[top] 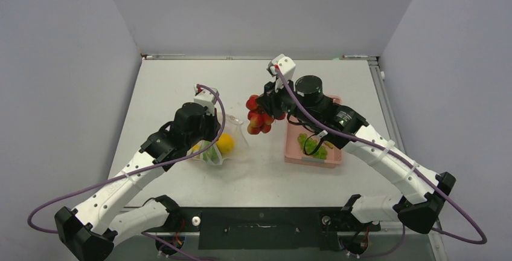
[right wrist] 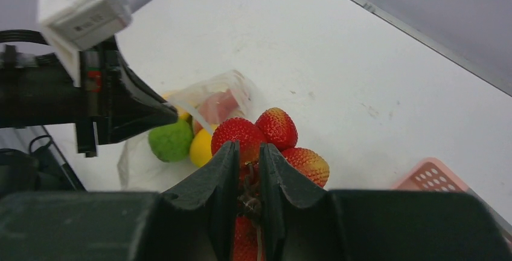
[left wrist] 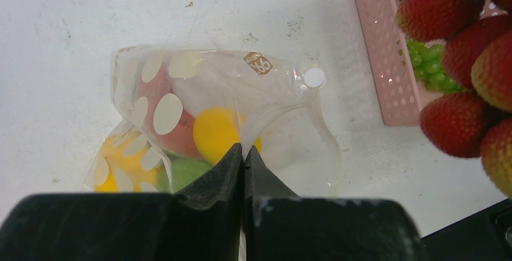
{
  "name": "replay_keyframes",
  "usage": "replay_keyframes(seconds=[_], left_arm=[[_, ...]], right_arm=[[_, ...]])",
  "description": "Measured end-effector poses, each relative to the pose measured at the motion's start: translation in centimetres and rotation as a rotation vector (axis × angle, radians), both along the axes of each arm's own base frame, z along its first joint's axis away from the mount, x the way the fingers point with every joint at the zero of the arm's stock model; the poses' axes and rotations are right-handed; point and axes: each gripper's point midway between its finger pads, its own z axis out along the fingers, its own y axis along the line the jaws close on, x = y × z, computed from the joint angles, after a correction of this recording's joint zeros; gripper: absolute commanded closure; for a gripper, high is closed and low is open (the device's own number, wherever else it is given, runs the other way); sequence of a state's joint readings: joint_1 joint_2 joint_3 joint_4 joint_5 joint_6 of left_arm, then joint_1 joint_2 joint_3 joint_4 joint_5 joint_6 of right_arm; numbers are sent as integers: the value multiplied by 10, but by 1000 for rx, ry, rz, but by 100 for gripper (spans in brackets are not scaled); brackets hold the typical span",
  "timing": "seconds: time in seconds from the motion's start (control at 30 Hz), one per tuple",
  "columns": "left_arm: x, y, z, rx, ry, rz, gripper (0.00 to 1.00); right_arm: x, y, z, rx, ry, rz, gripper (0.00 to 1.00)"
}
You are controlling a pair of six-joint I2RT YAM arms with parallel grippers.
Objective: Place the food in the zip-top bag and seal the zipper
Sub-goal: Place the fake fruit in the zipper food storage bag.
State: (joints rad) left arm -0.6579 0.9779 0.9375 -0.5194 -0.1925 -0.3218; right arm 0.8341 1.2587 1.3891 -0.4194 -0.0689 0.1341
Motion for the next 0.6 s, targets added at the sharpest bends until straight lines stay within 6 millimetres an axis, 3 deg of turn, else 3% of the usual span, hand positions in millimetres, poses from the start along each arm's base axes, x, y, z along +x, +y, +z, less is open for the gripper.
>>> replay_keyframes(seconds=[0.13,0.33,0.6], left_arm=[[0,0,0,0,0,0,100],[0,0,0,-1,-1,0,100],[0,1,2,-3,-5,1,100]], right_arm=[[-22,25,2,41,6,77,95],[-55,52,-12,36,23,172,95],[-60,69,-41,2,40,177,95]])
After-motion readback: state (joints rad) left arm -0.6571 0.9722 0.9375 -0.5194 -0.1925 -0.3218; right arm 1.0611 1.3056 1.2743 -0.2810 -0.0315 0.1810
